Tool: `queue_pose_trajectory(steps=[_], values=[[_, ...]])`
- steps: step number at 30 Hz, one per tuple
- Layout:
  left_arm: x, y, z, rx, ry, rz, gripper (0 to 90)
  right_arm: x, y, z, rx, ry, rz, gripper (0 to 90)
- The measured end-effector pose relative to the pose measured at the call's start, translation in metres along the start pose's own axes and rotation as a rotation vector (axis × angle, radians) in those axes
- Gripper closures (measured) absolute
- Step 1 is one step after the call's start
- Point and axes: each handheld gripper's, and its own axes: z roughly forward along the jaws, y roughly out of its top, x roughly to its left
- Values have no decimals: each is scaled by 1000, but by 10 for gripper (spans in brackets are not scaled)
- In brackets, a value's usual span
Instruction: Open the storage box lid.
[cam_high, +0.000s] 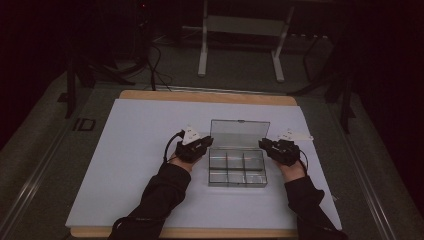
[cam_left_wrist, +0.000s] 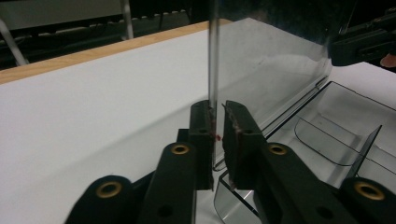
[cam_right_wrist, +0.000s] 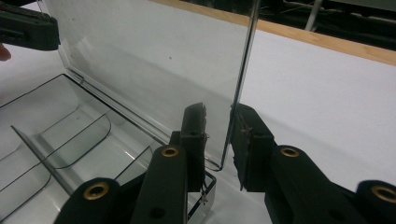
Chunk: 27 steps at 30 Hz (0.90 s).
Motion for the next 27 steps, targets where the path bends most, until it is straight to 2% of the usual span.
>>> queue_pose_trajectory(steps=[5, 11, 17, 27], values=[[2, 1, 3, 7, -6, -16, 807, -2, -1, 4, 1, 7, 37, 742], [4, 3, 6, 26, -3, -29, 796, -1, 0, 7, 16, -1, 32, 716], [4, 5, 10, 47, 5, -38, 770, -3, -1, 11, 29, -4, 51, 714], [6, 5, 18, 81, 10, -77, 710, -5, -2, 17, 46, -4, 94, 691]])
